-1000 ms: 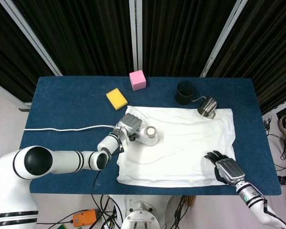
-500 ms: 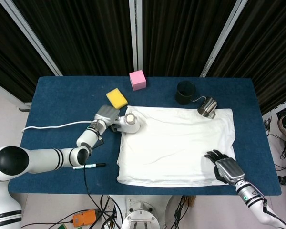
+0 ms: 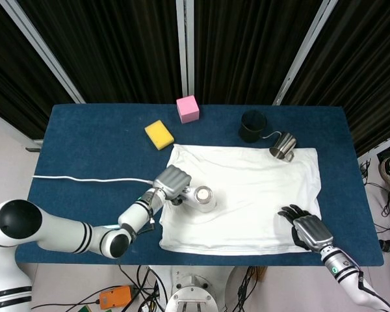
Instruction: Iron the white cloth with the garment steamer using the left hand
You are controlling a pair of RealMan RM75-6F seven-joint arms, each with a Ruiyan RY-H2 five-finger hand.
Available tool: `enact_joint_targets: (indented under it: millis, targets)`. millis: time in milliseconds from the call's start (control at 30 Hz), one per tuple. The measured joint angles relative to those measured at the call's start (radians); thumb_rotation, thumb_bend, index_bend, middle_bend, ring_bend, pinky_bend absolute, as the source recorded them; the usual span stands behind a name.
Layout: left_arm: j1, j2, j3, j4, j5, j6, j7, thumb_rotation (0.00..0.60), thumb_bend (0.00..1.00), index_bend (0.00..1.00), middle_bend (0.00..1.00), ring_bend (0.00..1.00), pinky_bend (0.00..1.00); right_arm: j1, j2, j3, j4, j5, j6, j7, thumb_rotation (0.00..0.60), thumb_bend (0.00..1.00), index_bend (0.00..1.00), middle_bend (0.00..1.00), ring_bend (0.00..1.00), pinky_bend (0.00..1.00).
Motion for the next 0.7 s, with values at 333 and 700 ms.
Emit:
enact_joint_targets:
  millis: [333,700]
  targets:
    - [-0.061,-0.116,0.001,-0.014,-0.190,0.117,0.211,0.378,0.69,0.83,0.91,0.76,0.58,0.001,-0.002,-0.004,0.012,-0.007,0.001,0.018,0.600,1.00,0.23,0.18,0.13,0.28]
    - [0.000,-0.032,0.021,-0.038,-0.225,0.097,0.188,0.380,0.68,0.83,0.91,0.76,0.58,0.008,0.003,-0.007,0.012,-0.017,-0.001,0.027,0.600,1.00,0.23,0.18,0.13,0.28]
